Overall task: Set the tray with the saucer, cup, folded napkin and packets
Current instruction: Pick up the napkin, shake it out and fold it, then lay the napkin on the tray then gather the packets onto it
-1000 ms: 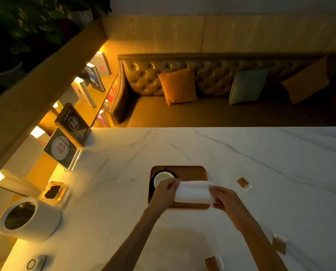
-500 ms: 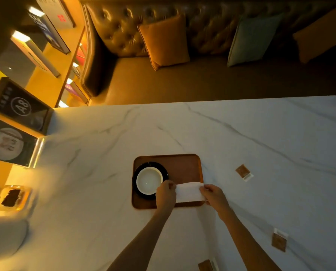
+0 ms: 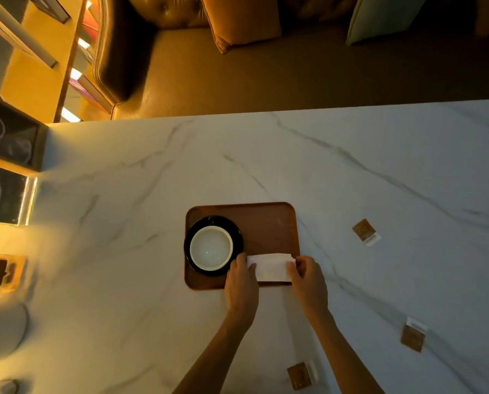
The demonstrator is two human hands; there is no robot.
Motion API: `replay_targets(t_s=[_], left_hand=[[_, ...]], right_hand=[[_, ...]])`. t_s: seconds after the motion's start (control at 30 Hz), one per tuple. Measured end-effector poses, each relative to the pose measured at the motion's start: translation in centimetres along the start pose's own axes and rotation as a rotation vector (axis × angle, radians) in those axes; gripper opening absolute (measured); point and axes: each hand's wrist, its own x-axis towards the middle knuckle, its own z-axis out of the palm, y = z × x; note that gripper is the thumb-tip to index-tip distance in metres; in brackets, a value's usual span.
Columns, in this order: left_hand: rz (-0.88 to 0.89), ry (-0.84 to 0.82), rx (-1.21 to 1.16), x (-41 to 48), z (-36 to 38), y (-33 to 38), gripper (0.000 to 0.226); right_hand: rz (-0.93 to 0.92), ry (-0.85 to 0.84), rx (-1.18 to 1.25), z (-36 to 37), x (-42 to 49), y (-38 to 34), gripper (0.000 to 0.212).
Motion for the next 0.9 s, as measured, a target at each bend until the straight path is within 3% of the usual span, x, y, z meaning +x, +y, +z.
replay_targets(t_s=[0.5,0.9], left_hand=[[-0.13,-0.061,0.001,-0.1,-0.4,-1.4,0.018],[0.177,-0.011,0.309,-5.1,-7.3,-1.9,0.021]], right_hand=[[0.029,-0.09,-0.074,-0.7,0.7,0.9,0.032],[-0.139,-0.077,-0.057,-6.2,-4.0,0.6,0.031]])
